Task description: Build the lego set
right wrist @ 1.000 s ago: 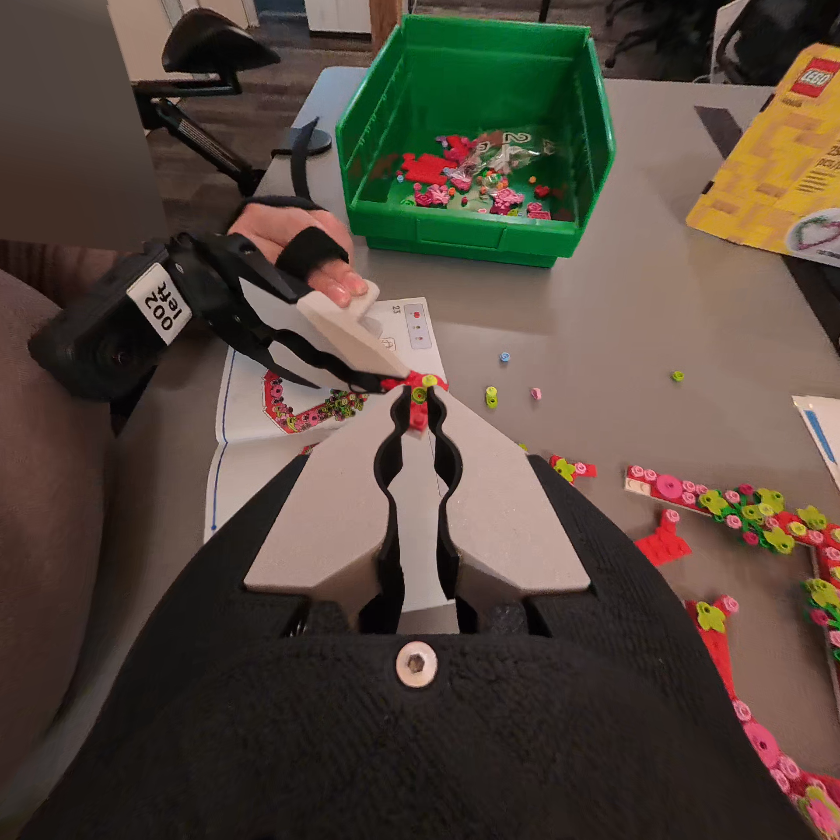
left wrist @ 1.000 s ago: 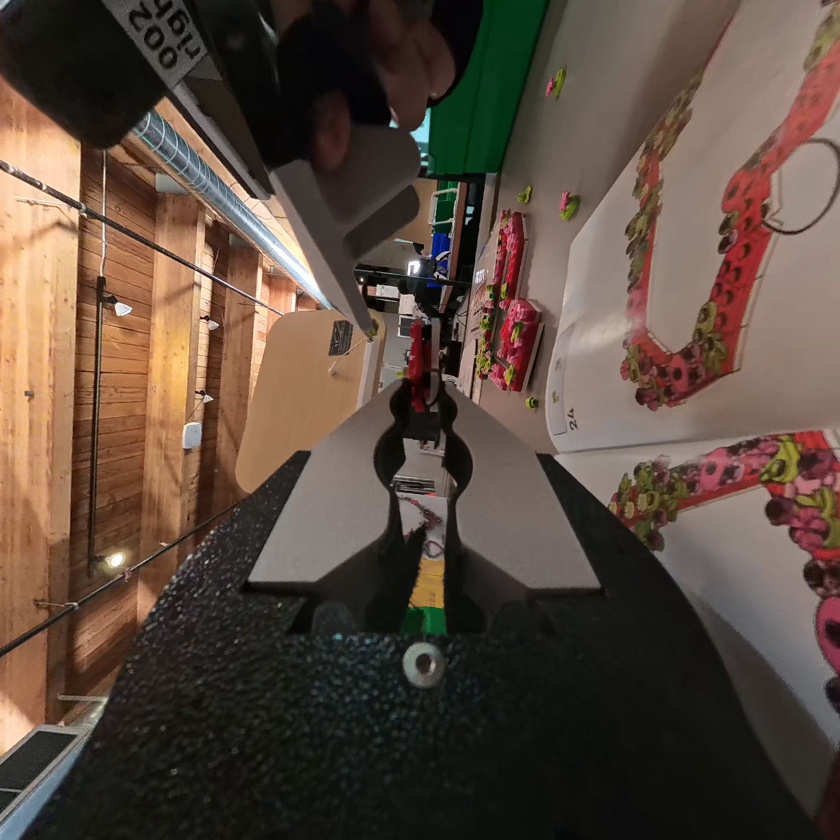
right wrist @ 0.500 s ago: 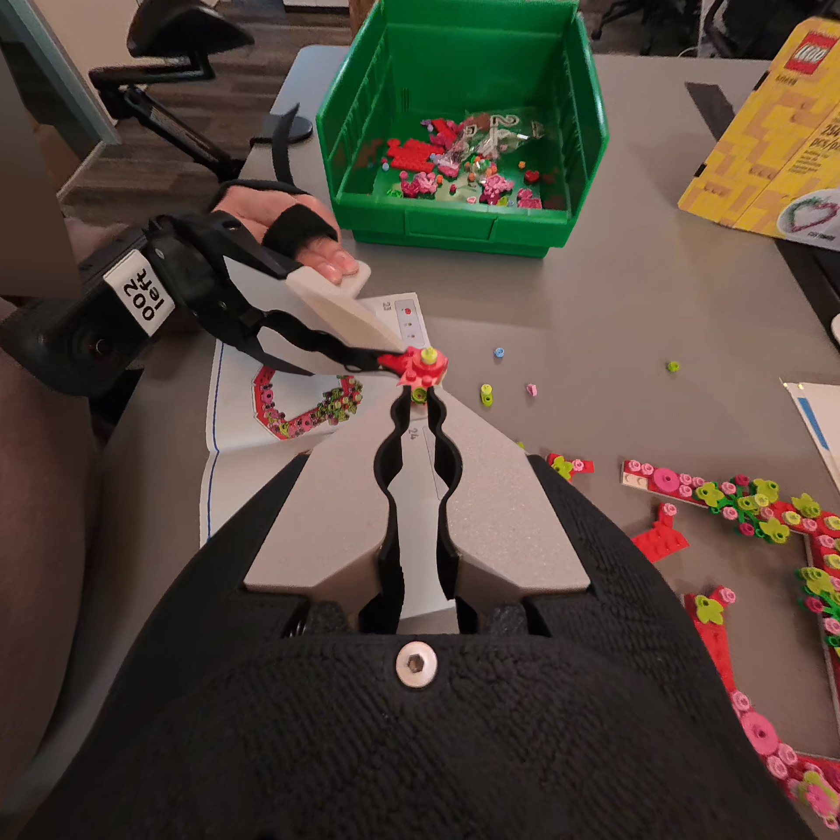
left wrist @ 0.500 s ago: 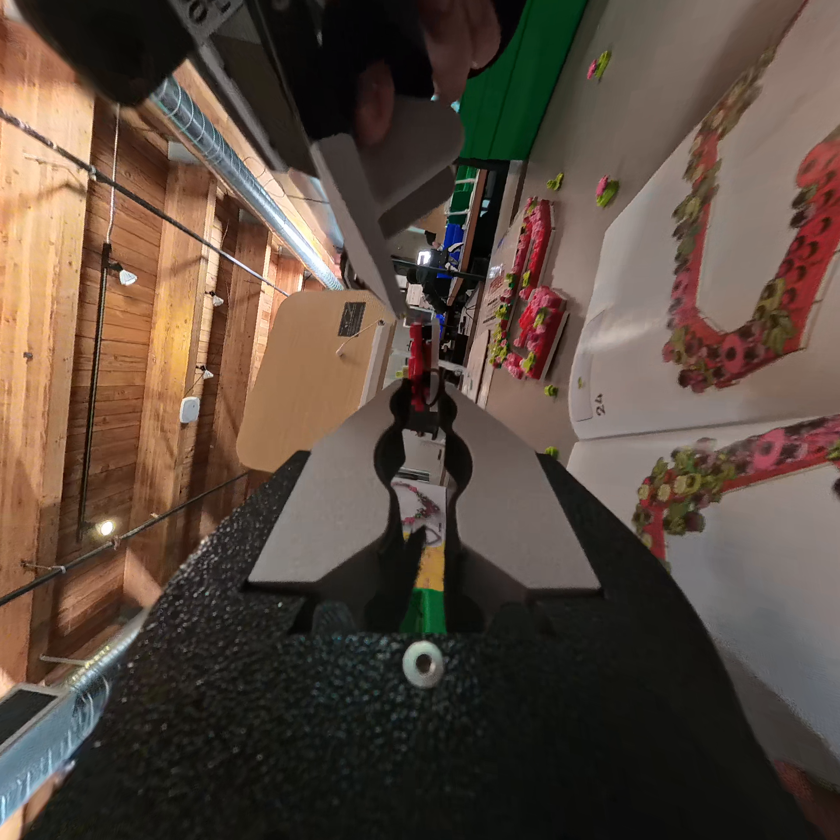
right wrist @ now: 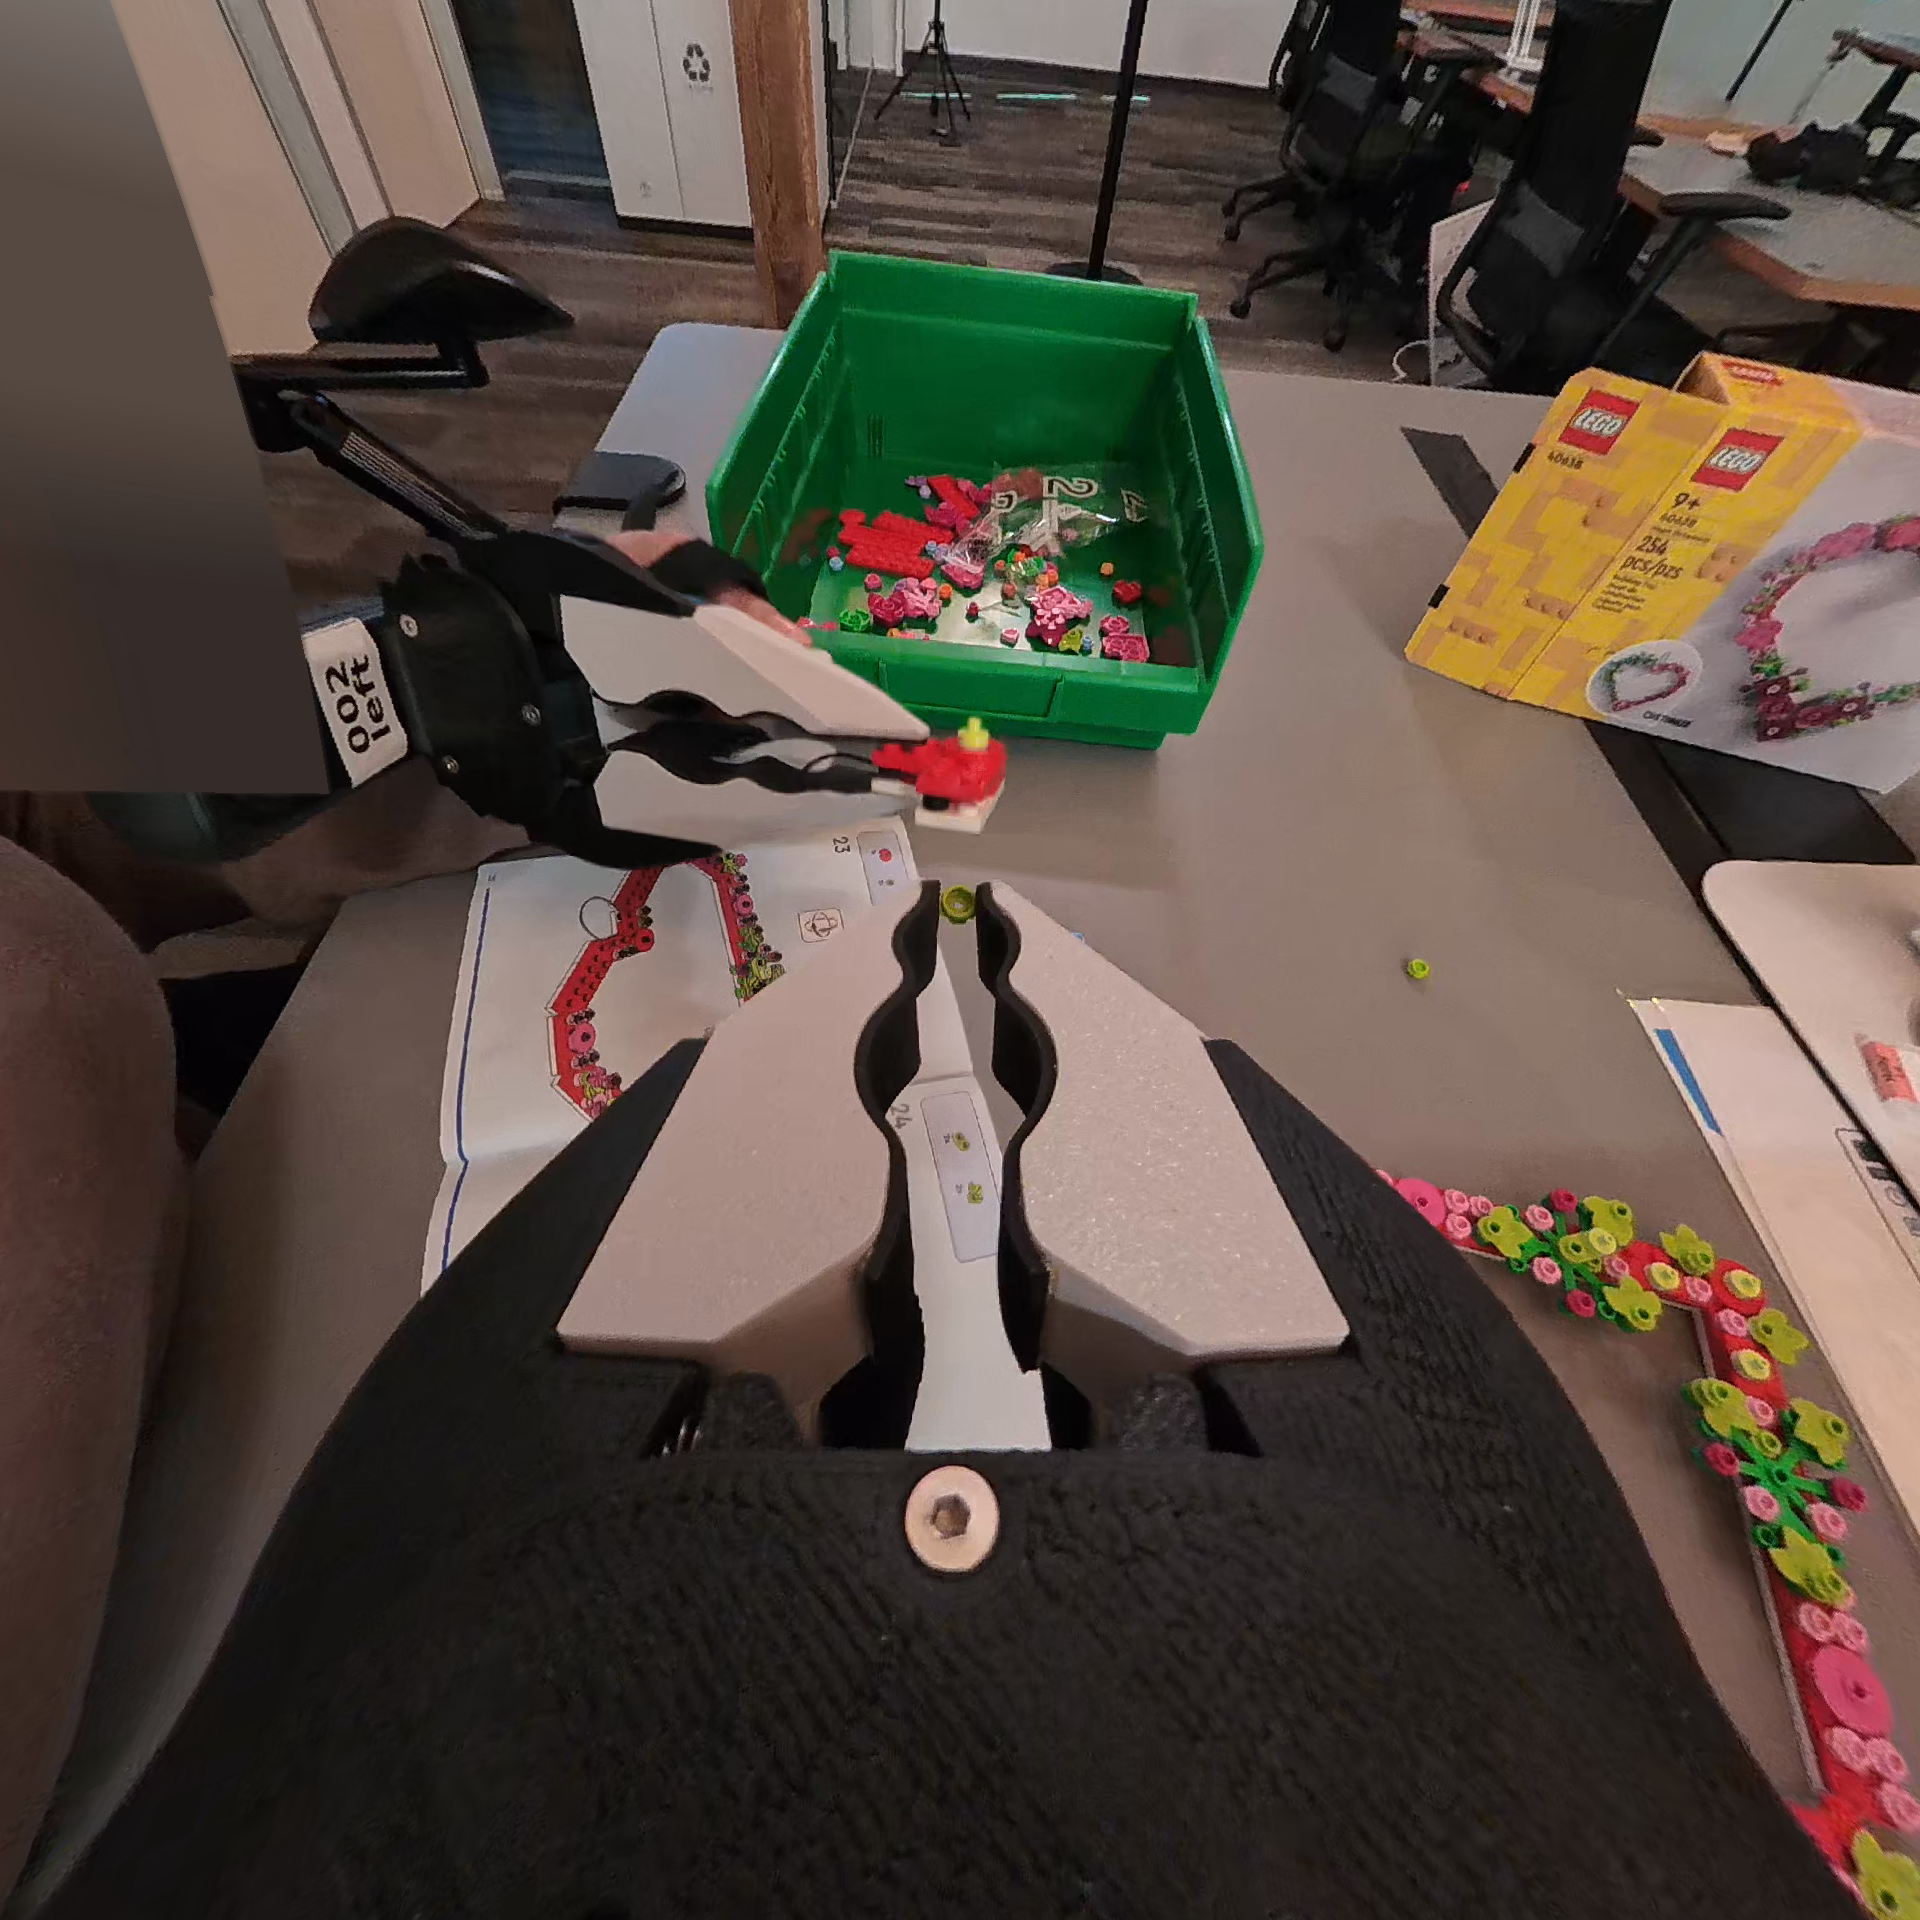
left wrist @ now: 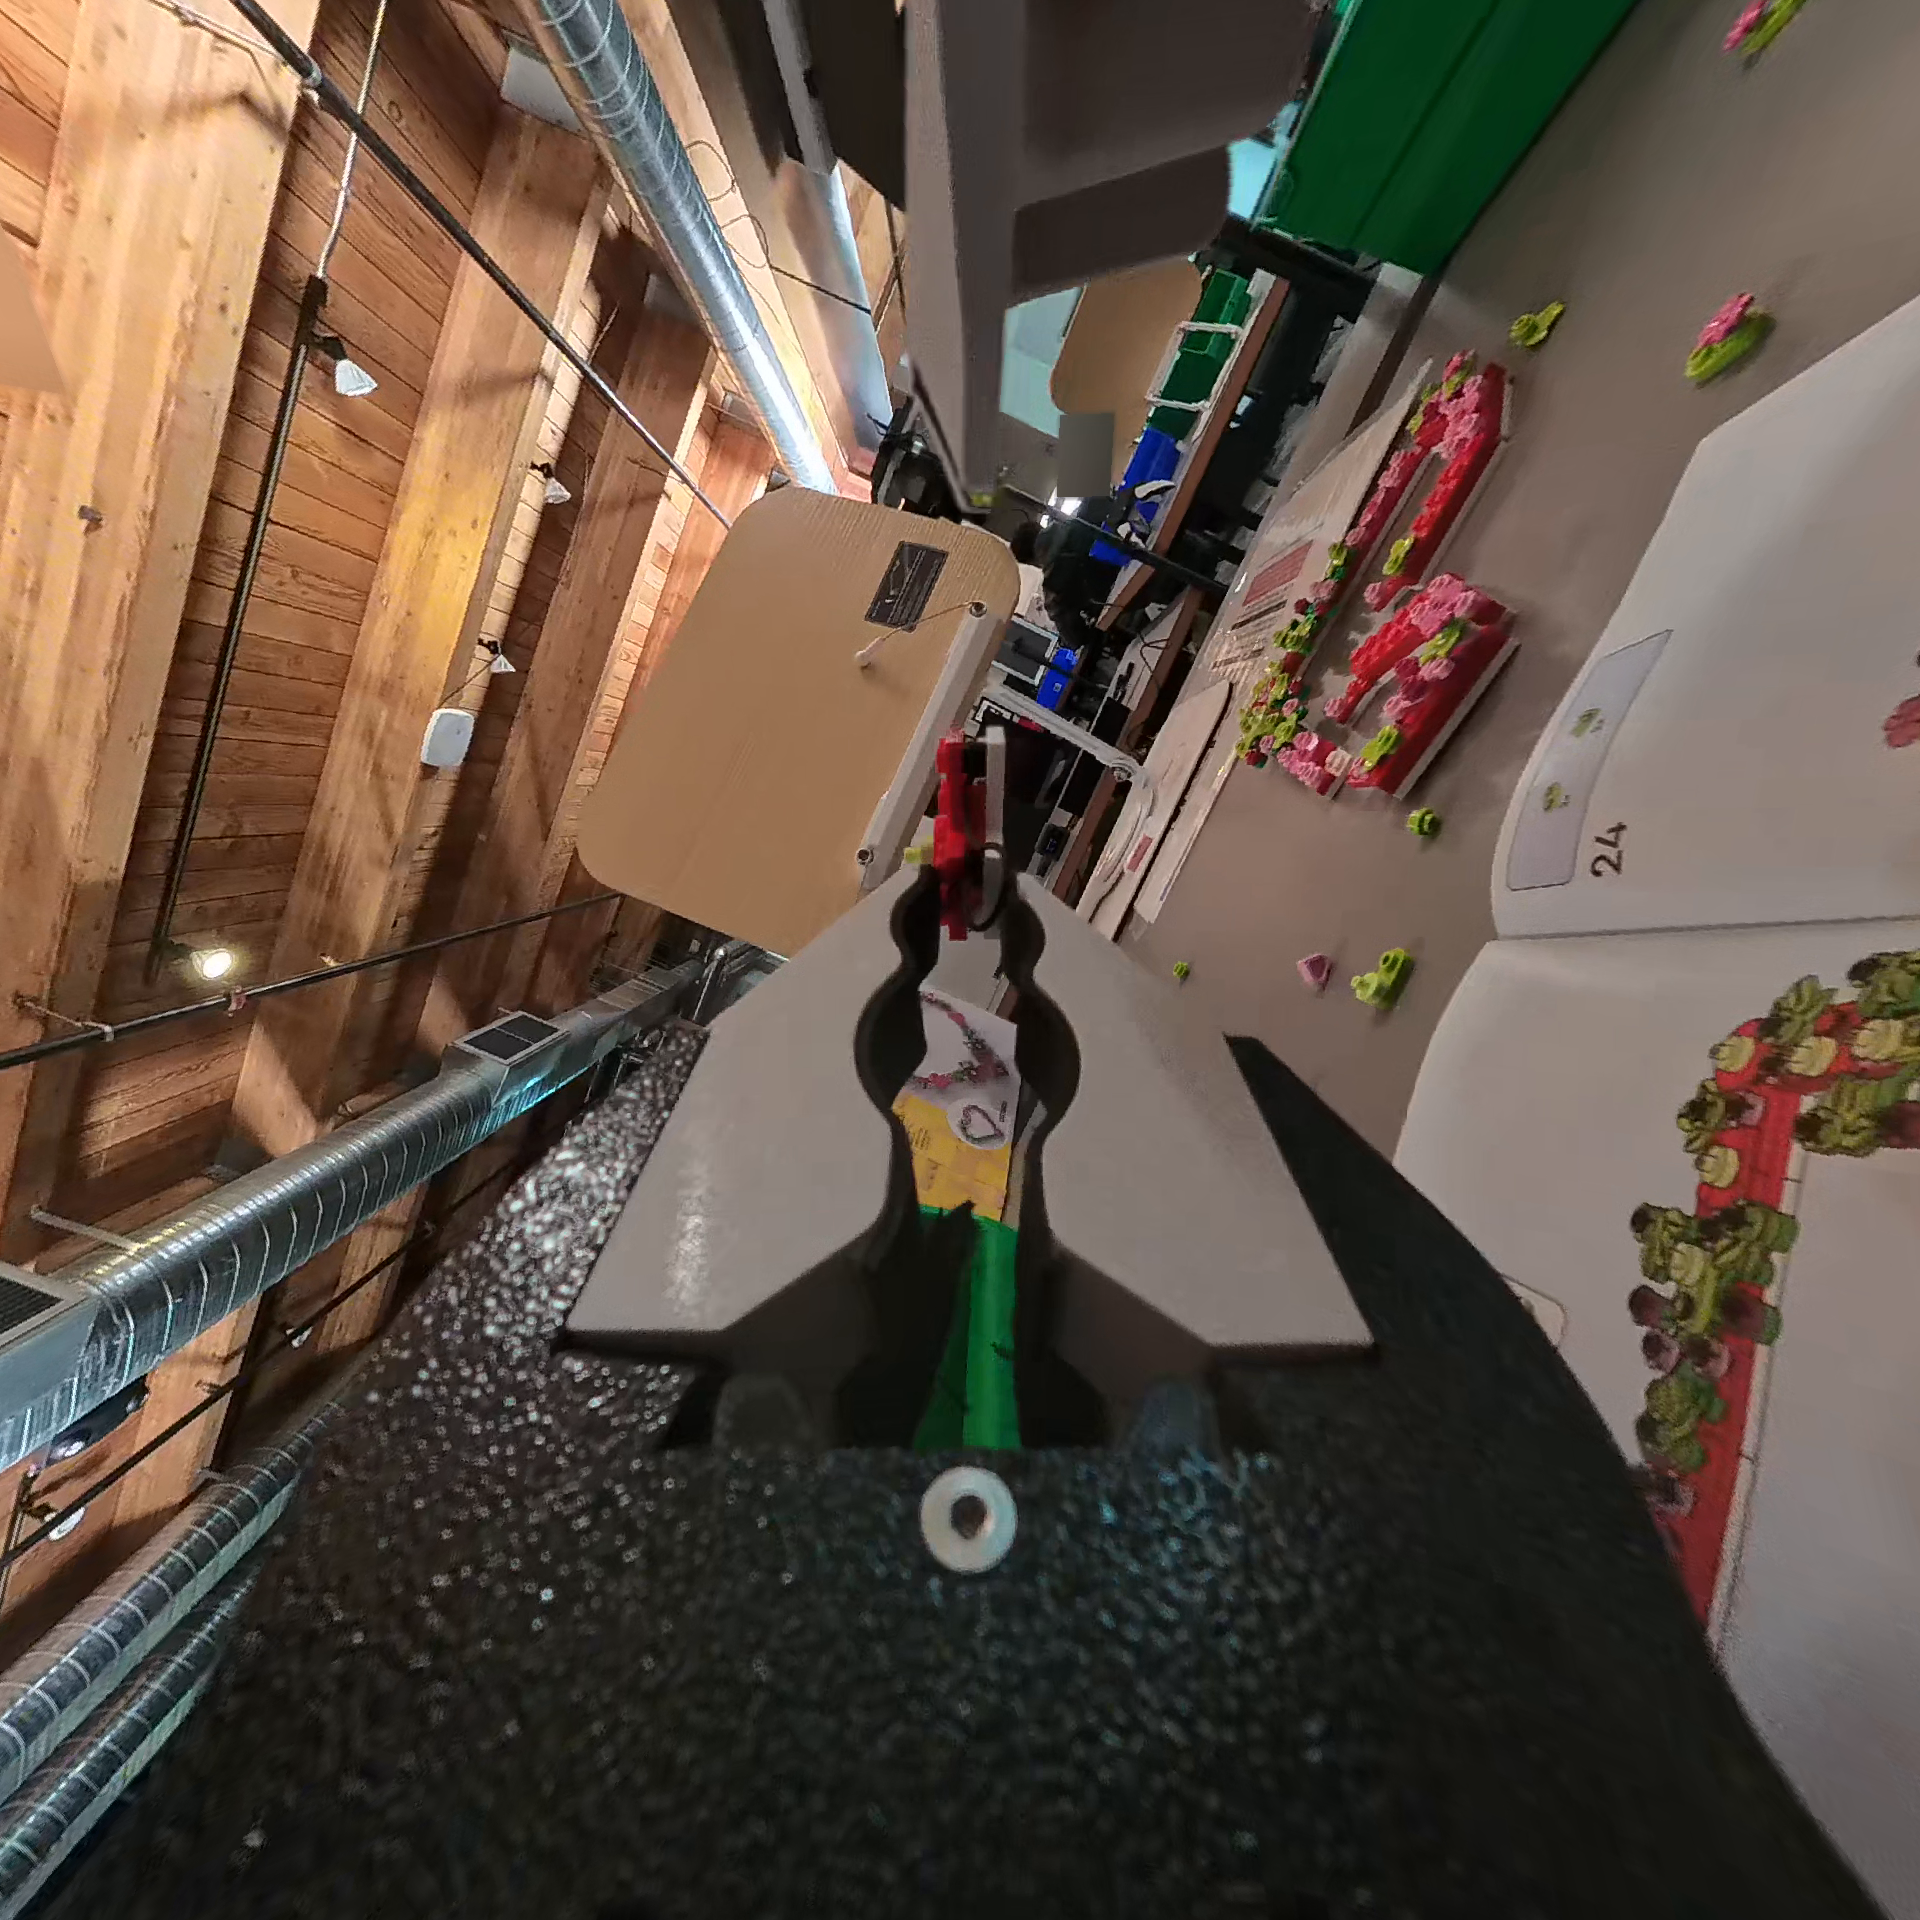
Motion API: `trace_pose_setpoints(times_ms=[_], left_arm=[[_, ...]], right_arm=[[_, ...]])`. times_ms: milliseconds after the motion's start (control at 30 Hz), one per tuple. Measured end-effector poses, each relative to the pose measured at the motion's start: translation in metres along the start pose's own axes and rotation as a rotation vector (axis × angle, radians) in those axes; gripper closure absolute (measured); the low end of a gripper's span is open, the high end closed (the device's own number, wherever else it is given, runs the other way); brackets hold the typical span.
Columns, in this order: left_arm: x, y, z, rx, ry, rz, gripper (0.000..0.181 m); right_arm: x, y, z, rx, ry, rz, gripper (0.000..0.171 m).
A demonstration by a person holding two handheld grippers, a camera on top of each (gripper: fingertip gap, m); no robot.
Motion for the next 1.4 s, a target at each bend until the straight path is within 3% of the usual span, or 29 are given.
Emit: trace_pose_setpoints(times_ms=[500,1400], left_arm=[[0.001,-0.02,-0.029,-0.247,-0.099,0.013,0.172],[-0.003,-0.032,-0.028,-0.28,-0.082,0.1,0.172]], right_arm=[[-0.011,0.012,0.008,0.025,0.088,-0.113,0.166],[-0.011,0.01,0.013,0.077,0.134,-0.062,0.166]])
Point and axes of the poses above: each gripper's, where its closed fingertips meet, x back along the fingers, z out of its underside, y = z × x across the jaws, the point moved 7 cm from there along x, back along the fingers, and after that the axes turned 2 degrees about -y, right-handed, at the moved point
